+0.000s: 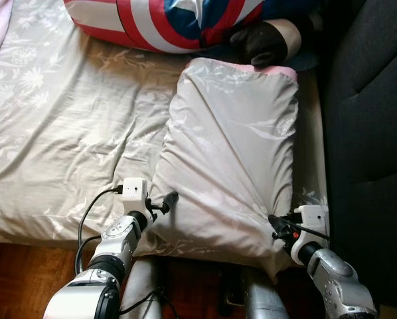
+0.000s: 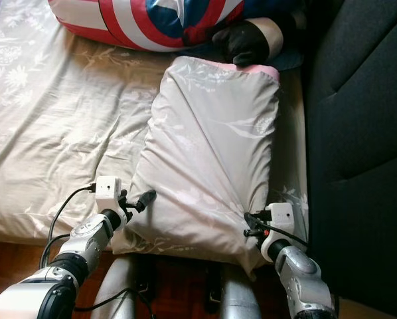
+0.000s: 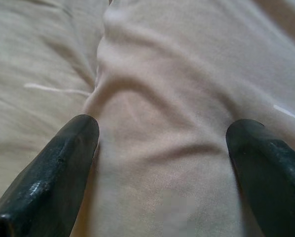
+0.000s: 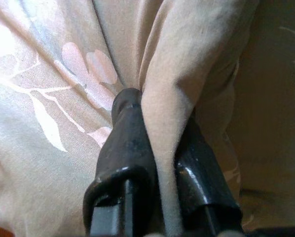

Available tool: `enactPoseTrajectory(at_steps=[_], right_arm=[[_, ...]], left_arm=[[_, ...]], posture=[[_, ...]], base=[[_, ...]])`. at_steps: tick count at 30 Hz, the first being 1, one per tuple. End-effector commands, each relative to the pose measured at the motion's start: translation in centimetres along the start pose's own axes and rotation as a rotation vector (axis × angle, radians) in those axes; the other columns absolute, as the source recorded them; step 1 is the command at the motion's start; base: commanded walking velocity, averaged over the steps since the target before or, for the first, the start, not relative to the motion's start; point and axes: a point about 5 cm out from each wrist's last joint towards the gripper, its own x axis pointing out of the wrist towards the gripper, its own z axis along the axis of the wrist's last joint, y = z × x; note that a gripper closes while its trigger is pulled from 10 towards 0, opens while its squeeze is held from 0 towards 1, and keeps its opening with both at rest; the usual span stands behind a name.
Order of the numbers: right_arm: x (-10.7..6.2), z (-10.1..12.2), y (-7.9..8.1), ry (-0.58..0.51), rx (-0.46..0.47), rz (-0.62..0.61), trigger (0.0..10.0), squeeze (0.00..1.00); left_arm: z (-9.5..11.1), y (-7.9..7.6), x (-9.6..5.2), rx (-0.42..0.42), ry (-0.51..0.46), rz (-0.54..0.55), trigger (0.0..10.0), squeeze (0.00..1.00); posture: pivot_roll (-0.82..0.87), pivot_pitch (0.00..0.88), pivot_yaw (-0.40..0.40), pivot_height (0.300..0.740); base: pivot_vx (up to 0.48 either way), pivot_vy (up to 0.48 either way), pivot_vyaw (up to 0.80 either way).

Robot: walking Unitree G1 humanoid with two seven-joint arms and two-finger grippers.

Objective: Clean up the room

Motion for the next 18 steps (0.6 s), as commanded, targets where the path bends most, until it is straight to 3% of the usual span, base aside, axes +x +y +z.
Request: enactPoseTrajectory(at_steps=[1, 11, 18], right_arm=[[-1.5, -4.6, 0.0, 0.177, 0.066, -0.008, 0.0, 0.0], [-3.7, -5.4, 0.6, 0.219, 0.073, -0.006, 0.0, 0.0], [-4.3, -5.2, 1.0, 0.218, 0.079, -0.002, 0.0, 0.0]], left_arm=[[-2.1, 0.0, -0.6, -0.033, 0.08, -0.01, 10.0, 0.0], [-3.7, -0.4, -1.0, -0.052, 0.171, -0.069, 10.0, 0.0], [-5.1, -1.1, -1.2, -0.049, 0.259, -0.107, 10.0, 0.0]], posture=[[-0.16, 0.472, -0.098, 0.663], [-0.2, 0.496, -0.129, 0.663], [-0.21, 0.512, -0.143, 0.663]], base=[[0.0, 0.0, 0.0], [0.0, 0.0, 0.0], [0.0, 0.0, 0.0]])
